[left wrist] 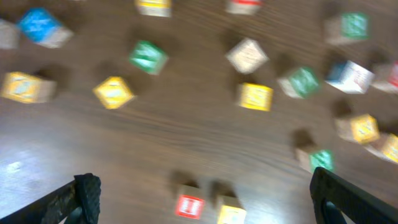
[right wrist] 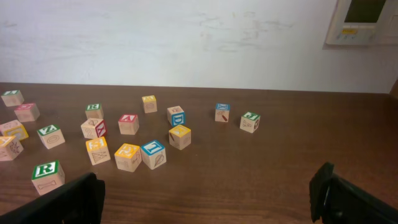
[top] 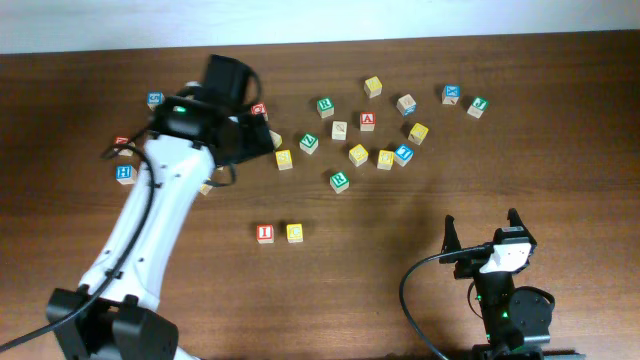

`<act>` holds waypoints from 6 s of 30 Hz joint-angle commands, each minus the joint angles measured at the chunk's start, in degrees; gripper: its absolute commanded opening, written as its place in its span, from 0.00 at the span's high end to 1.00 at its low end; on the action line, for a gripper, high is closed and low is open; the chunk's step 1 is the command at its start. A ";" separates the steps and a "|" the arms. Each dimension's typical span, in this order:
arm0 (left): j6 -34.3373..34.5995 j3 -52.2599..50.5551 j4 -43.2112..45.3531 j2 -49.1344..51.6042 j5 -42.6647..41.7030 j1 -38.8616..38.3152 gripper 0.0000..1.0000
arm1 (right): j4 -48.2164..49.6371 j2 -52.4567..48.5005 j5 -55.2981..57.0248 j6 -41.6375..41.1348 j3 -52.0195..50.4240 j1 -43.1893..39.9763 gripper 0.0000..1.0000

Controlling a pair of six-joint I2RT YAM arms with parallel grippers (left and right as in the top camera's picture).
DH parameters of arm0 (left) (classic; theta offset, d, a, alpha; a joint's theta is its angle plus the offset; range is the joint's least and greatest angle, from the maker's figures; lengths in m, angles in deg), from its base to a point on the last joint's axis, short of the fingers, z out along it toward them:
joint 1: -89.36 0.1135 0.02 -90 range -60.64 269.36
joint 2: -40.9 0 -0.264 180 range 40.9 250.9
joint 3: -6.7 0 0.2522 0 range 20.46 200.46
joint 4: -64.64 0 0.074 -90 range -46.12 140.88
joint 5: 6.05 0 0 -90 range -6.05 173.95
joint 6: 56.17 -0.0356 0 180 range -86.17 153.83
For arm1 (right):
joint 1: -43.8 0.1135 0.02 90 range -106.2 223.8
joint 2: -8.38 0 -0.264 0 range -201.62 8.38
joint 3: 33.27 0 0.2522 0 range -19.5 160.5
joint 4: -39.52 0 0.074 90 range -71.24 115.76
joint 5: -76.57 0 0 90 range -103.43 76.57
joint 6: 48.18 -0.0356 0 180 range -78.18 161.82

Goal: Spell out ICRA

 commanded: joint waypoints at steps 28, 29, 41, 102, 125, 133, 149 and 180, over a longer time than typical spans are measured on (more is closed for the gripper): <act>-18.32 0.17 11.45 17.20 -6.25 1.57 0.01 | -0.31 0.37 0.46 0.13 -0.31 -0.39 0.02; -18.29 0.17 11.67 17.20 -6.23 1.60 0.01 | -0.31 0.37 0.46 0.13 -0.31 -0.42 0.02; -16.79 6.78 5.49 11.80 -11.76 2.12 0.01 | -0.31 0.37 0.46 0.13 -0.31 -0.39 0.02; -13.25 5.68 2.40 8.11 -19.80 15.32 0.01 | -0.31 0.37 0.46 0.13 -0.31 -0.39 0.02; -15.37 5.68 -0.98 16.55 -8.28 -0.13 0.01 | -0.31 0.37 0.46 0.13 -0.31 -0.39 0.02; -12.46 5.68 -4.52 16.55 -7.32 15.74 0.01 | -0.31 0.37 0.46 0.13 -0.31 -0.39 0.02; -12.46 5.64 -6.60 16.55 -5.18 21.97 0.01 | 13.57 0.37 -40.48 -25.97 -0.31 -0.39 0.02; -12.46 5.64 -6.60 16.55 -5.18 21.97 0.01 | -61.37 -100.21 -6.62 4.68 104.15 23.58 0.02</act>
